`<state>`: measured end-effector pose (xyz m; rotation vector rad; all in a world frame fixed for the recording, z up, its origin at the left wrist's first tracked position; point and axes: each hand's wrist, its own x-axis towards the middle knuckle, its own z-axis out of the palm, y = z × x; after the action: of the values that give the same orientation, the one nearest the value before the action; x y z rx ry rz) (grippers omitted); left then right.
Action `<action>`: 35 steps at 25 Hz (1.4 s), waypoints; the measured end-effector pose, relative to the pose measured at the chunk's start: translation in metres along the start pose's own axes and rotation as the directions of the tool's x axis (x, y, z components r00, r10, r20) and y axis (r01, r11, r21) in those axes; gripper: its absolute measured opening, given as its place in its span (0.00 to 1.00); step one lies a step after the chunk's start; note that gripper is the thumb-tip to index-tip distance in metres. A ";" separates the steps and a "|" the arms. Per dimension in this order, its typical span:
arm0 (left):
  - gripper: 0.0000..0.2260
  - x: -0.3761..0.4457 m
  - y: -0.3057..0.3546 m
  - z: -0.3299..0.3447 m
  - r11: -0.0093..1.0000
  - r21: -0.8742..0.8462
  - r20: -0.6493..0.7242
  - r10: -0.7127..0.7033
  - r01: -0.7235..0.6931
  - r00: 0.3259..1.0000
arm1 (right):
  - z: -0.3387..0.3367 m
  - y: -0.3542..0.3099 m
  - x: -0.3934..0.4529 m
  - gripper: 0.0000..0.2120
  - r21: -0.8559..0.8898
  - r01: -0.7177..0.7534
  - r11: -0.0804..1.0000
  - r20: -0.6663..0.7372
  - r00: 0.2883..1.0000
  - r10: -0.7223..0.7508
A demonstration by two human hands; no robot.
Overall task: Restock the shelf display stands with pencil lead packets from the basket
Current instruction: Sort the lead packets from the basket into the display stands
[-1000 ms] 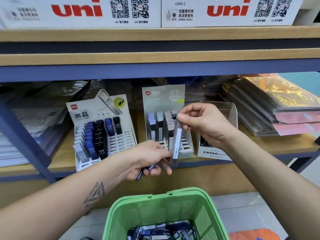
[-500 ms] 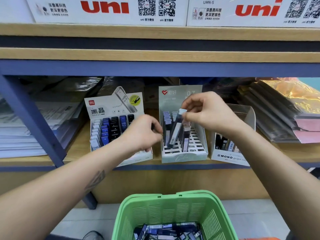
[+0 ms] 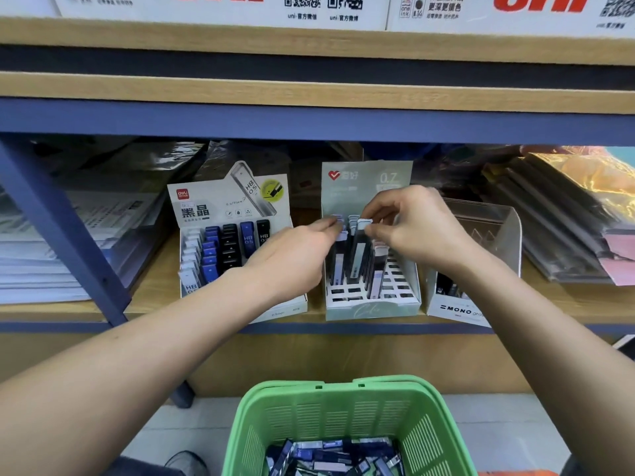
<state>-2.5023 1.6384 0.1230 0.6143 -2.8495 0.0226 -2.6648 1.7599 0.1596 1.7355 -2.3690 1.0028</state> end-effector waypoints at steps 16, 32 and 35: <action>0.30 0.001 0.003 -0.025 0.946 -0.318 -0.046 -0.084 0.066 0.995 | 0.023 -0.003 -0.008 0.12 -0.456 0.230 0.860 0.058 0.972 -0.230; 0.14 -0.020 0.000 -0.044 0.505 -0.695 0.487 -0.193 0.512 0.852 | 0.000 -0.012 -0.012 0.03 0.693 -0.239 0.680 0.157 0.971 0.182; 0.09 -0.018 -0.003 -0.050 0.252 -0.808 0.494 -0.203 0.533 0.845 | -0.005 -0.007 -0.013 0.05 0.735 -0.266 0.624 0.176 0.963 0.204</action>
<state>-2.4744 1.6461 0.1679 0.9952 -2.1916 -1.8068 -2.6559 1.7723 0.1614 1.6446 -2.4341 2.2819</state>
